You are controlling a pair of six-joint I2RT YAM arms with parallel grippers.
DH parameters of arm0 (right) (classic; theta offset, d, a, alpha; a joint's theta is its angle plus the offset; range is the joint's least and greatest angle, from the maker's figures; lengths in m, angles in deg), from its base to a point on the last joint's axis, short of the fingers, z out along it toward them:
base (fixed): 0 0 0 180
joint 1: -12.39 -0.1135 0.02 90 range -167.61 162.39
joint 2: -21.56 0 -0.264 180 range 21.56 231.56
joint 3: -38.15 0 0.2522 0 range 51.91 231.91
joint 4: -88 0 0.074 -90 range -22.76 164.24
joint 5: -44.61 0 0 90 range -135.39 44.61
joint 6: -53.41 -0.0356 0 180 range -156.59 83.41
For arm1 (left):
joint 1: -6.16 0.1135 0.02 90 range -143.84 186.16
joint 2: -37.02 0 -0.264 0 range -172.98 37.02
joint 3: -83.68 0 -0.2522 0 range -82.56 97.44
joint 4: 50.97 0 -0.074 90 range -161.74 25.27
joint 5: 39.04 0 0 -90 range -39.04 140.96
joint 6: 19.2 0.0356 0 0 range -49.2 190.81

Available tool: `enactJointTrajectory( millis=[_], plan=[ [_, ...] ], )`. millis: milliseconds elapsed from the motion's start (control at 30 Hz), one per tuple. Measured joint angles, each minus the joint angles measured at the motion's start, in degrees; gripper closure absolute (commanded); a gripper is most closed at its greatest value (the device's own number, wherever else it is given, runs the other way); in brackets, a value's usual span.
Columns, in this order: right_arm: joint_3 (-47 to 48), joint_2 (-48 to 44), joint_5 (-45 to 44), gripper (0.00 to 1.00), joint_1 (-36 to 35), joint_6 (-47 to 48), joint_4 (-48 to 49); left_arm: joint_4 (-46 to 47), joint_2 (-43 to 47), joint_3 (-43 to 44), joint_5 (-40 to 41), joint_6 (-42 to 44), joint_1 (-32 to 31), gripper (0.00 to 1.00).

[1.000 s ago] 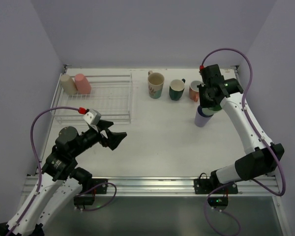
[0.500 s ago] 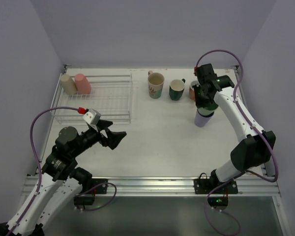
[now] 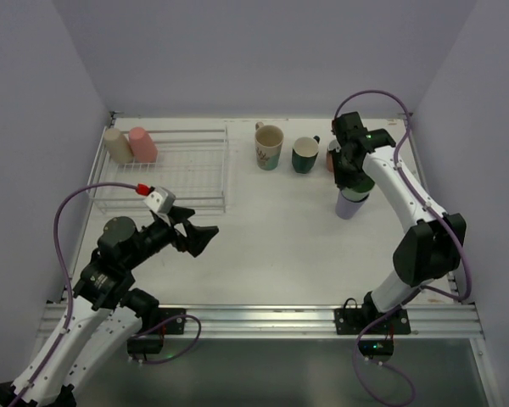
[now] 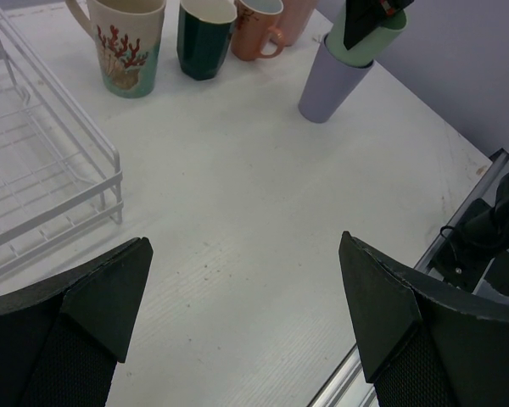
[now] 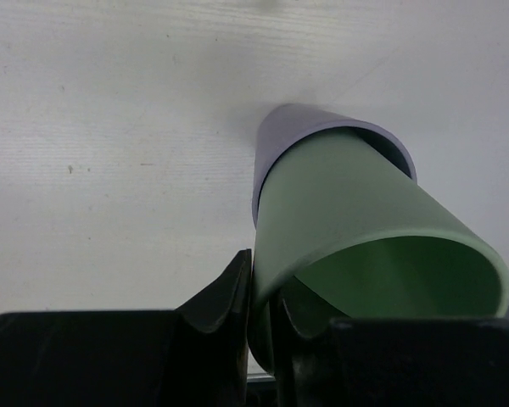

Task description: Unload the cups from the dish rack

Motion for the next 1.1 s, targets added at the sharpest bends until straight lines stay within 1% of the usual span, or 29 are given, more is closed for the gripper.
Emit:
enactJointTrajectory(
  millis=[33, 133, 167, 233, 267, 333, 367, 467, 500, 633, 733, 833, 900, 1000, 1100],
  plan=[
    [0.0, 0.2, 0.0, 0.74, 0.0, -0.1, 0.1, 0.0, -0.2, 0.0, 0.0, 0.0, 0.0, 0.00],
    [0.0, 0.2, -0.1, 0.63, 0.0, -0.2, 0.5, 0.0, -0.5, 0.0, 0.0, 0.0, 0.0, 0.00],
    [0.0, 0.2, -0.1, 0.53, 0.0, -0.2, 0.6, 0.0, -0.7, 0.0, 0.0, 0.0, 0.0, 0.00],
    [0.0, 0.2, -0.3, 0.46, 0.0, -0.3, 0.9, 0.0, -1.1, 0.0, 0.0, 0.0, 0.0, 0.00],
    [0.0, 0.2, -0.5, 0.39, 0.0, -0.3, 1.1, 0.0, -1.3, 0.0, 0.1, 0.0, 0.0, 0.00],
    [0.1, 0.2, -0.7, 0.32, 0.0, -0.5, 1.6, -0.1, -1.8, 0.0, 0.2, 0.0, 0.1, 0.00],
    [0.3, 0.2, -1.0, 0.27, 0.0, -0.5, 1.6, -0.1, -2.1, 0.0, 0.4, 0.0, 0.2, 0.00],
    [1.4, -0.2, -1.6, 0.20, 0.0, -0.9, 2.1, -0.1, -3.1, 0.0, 1.4, 0.0, 0.6, 0.00],
    [1.6, -0.8, -1.6, 0.16, 0.0, -1.0, 2.7, -0.1, -3.5, 0.0, 2.0, 0.0, 0.8, 0.00],
    [1.6, -6.6, -1.6, 0.11, -1.0, -1.9, 5.6, 0.0, -5.4, 0.3, 5.7, -0.3, 1.2, 0.00],
    [-1.4, -14.8, -1.3, 0.10, -3.8, -3.1, 12.2, -0.3, -9.1, 3.0, 10.6, -1.1, 1.2, 0.00],
    [-7.8, -23.5, -1.0, 0.10, -9.9, -4.0, 20.8, 0.0, -13.6, 7.5, 16.5, -2.0, 1.2, 0.00],
    [-13.9, -28.1, 1.2, 0.10, -15.1, -5.0, 28.1, 0.8, -17.4, 11.0, 21.8, -2.9, 1.2, 0.00],
    [-21.6, -30.9, 5.4, 0.10, -19.6, -6.8, 37.4, 3.2, -21.2, 13.8, 29.7, -3.6, 1.2, 0.00],
    [-28.2, -30.9, 9.3, 0.10, -21.3, -9.1, 44.6, 6.7, -24.0, 14.4, 38.8, -3.7, 1.4, 0.00]
  ],
)
